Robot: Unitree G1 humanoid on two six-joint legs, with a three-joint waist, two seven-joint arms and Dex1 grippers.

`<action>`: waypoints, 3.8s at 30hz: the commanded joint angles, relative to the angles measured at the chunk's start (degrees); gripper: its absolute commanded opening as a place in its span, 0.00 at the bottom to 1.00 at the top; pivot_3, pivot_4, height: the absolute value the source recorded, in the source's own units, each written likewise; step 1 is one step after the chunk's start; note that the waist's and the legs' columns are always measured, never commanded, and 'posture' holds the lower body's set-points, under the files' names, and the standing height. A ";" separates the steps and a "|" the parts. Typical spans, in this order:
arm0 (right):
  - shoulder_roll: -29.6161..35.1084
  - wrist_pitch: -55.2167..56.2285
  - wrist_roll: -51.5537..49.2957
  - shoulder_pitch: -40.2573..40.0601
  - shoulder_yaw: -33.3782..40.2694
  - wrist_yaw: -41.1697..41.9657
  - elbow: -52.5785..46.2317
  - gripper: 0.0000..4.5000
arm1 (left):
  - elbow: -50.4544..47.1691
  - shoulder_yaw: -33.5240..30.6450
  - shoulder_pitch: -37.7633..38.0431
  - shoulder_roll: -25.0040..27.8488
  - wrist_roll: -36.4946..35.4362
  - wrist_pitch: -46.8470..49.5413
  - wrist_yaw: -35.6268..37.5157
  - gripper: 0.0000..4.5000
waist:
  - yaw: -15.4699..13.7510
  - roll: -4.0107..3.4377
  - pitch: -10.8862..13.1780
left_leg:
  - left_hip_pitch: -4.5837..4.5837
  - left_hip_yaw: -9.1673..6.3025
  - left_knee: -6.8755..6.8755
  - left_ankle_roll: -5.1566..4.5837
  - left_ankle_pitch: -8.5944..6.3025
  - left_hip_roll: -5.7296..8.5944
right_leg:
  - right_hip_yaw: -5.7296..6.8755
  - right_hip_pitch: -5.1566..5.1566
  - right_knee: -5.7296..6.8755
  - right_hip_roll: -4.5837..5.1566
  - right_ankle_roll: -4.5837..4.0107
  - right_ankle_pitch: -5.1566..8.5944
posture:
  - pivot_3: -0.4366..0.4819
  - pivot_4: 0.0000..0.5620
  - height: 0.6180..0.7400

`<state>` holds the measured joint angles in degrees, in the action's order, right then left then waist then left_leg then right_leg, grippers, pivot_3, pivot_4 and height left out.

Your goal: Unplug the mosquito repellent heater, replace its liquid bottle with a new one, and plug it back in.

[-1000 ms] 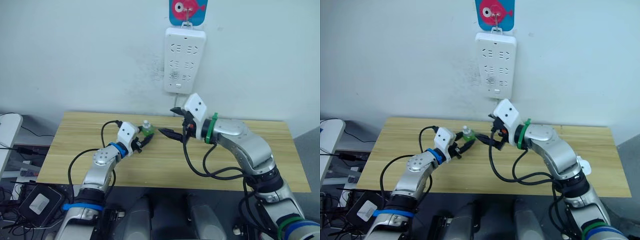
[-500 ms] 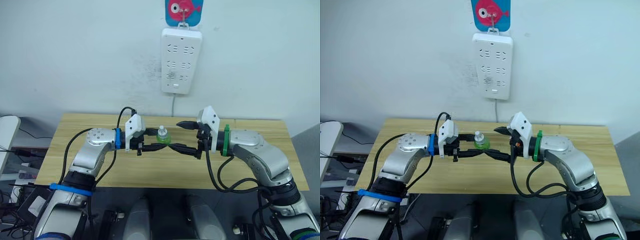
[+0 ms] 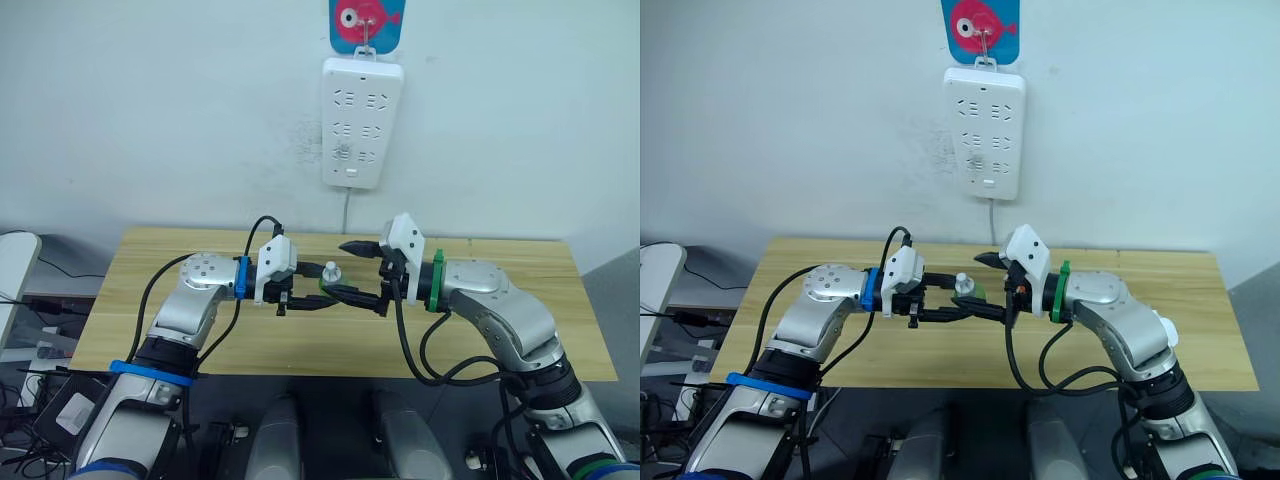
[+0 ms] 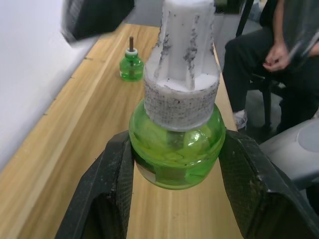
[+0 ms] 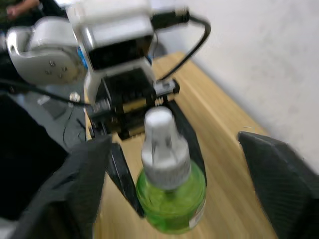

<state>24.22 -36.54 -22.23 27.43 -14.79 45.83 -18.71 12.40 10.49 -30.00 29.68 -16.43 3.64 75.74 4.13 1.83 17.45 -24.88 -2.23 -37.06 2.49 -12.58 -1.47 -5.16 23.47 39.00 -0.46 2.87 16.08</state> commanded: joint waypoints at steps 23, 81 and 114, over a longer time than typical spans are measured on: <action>1.74 21.96 -1.85 17.29 -5.95 43.47 22.66 0.23 | -14.86 4.25 6.08 5.28 -3.66 0.53 11.63 0.48 | -0.91 -0.02 -0.75 | 0.07 0.02 -0.17 -0.01 0.17 -0.06 | 0.26 -0.15 0.07 -0.07 -0.31 -0.20 | 0.49 0.33 1.00; 1.72 21.48 -0.97 17.34 -6.44 41.73 25.43 0.23 | -21.40 5.46 7.46 6.69 -6.51 7.34 10.27 0.48 | -1.61 -0.09 -3.03 | 0.14 -0.46 -0.06 0.46 0.51 -0.16 | 1.49 -0.16 0.45 -0.08 -0.57 -0.21 | 0.48 0.29 1.00; -2.85 6.32 3.42 1.40 3.16 -1.16 2.40 0.99 | -12.29 -1.85 3.43 2.88 -4.89 8.60 -3.92 0.48 | -2.21 -0.11 -3.06 | 0.18 -0.52 -0.11 0.50 0.53 -0.13 | 1.52 -0.11 0.87 -0.01 -0.87 -0.02 | 0.47 0.32 1.00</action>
<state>19.84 -31.07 -18.36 28.74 -14.23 43.53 -14.96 1.27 8.97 -26.38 32.30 -20.84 13.02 70.91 1.91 1.73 14.39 -24.70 -2.75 -37.17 2.99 -12.05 -1.61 -3.64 23.36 39.87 -0.47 2.00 16.06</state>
